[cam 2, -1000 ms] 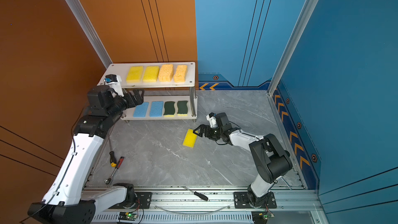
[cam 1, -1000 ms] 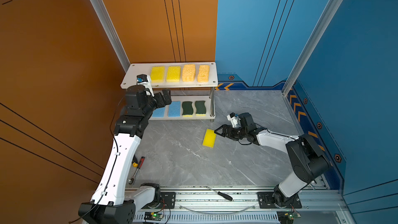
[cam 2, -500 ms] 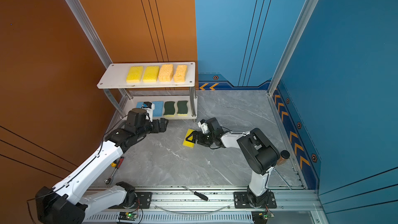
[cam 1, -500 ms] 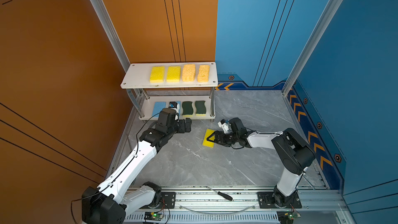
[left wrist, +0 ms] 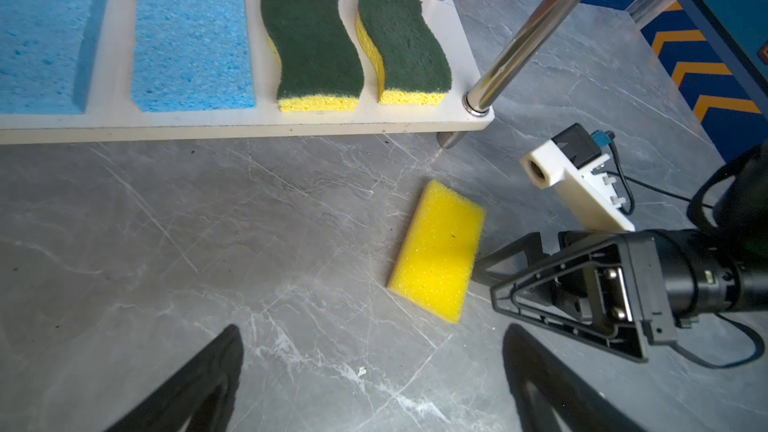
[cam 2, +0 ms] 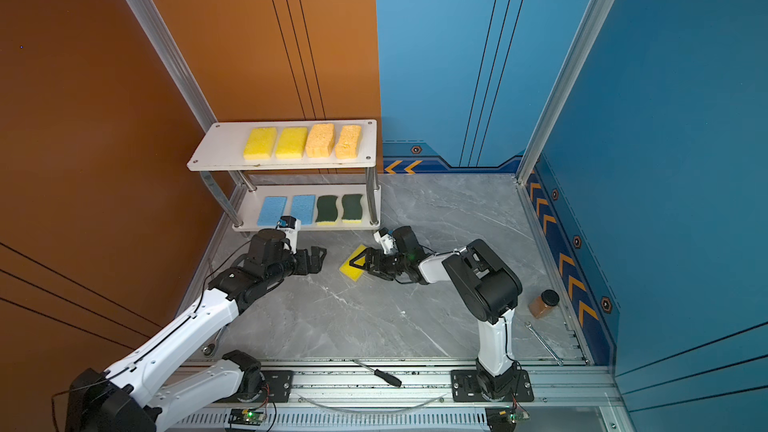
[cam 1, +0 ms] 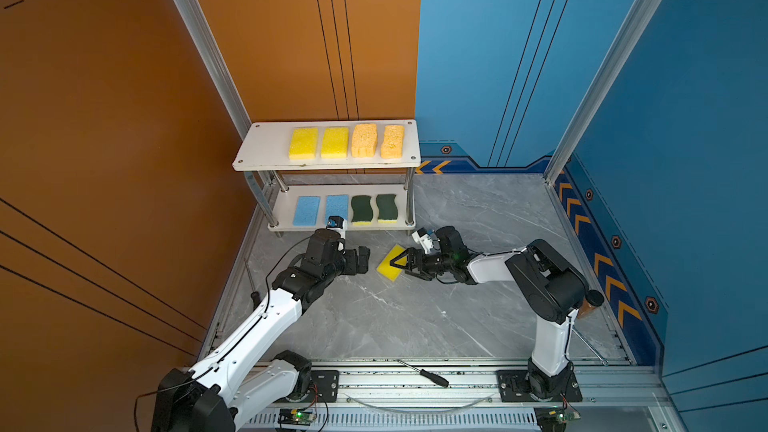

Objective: Place and organize the cleaning sponges onto the shelf
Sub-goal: 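Withdraw the left gripper from the shelf down toward the last yellow sponge, then grasp the last yellow sponge on the table with the left gripper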

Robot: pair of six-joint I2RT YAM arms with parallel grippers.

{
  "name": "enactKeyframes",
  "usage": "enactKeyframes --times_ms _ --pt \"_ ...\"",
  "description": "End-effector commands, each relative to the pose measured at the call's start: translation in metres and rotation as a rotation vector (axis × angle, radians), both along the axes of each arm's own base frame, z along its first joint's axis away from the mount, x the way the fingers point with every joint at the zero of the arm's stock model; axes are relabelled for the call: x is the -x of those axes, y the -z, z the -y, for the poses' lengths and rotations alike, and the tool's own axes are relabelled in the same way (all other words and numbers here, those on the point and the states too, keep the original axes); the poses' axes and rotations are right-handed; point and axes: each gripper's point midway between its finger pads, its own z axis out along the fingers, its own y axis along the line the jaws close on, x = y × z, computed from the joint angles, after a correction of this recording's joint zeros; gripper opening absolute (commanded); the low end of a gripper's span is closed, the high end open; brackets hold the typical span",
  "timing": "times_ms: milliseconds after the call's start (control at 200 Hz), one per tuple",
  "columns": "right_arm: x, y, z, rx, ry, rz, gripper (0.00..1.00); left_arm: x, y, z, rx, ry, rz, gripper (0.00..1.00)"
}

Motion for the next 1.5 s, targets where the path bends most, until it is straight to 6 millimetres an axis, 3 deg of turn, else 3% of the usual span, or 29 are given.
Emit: enactKeyframes --times_ms 0,140,300,396,551,776,1152,1497 --pt "-0.005 -0.010 0.024 -0.013 0.057 -0.005 1.00 -0.001 0.004 0.027 0.020 0.152 0.010 0.98" --pt "-0.006 -0.017 0.051 0.050 0.086 0.006 1.00 -0.007 0.005 0.044 -0.005 0.260 0.031 0.98" --pt "0.004 -0.013 0.090 0.389 0.050 0.056 1.00 -0.006 0.014 0.052 -0.041 0.310 0.039 0.98" --pt "0.003 -0.020 0.104 0.479 0.044 0.079 1.00 -0.006 0.025 0.057 -0.048 0.333 0.010 0.98" --pt "-0.003 -0.029 0.111 0.465 0.077 0.088 1.00 -0.004 0.045 0.073 -0.057 0.394 -0.050 0.97" --pt "-0.002 -0.023 0.116 0.471 0.091 0.068 1.00 -0.008 0.071 0.088 -0.156 0.444 -0.120 0.98" --pt "-0.004 -0.021 0.123 0.464 0.109 0.061 1.00 -0.015 0.103 0.083 -0.278 0.439 -0.209 0.98" --pt "-0.005 -0.018 0.127 0.455 0.117 0.052 1.00 -0.021 0.123 0.091 -0.343 0.460 -0.230 0.98"
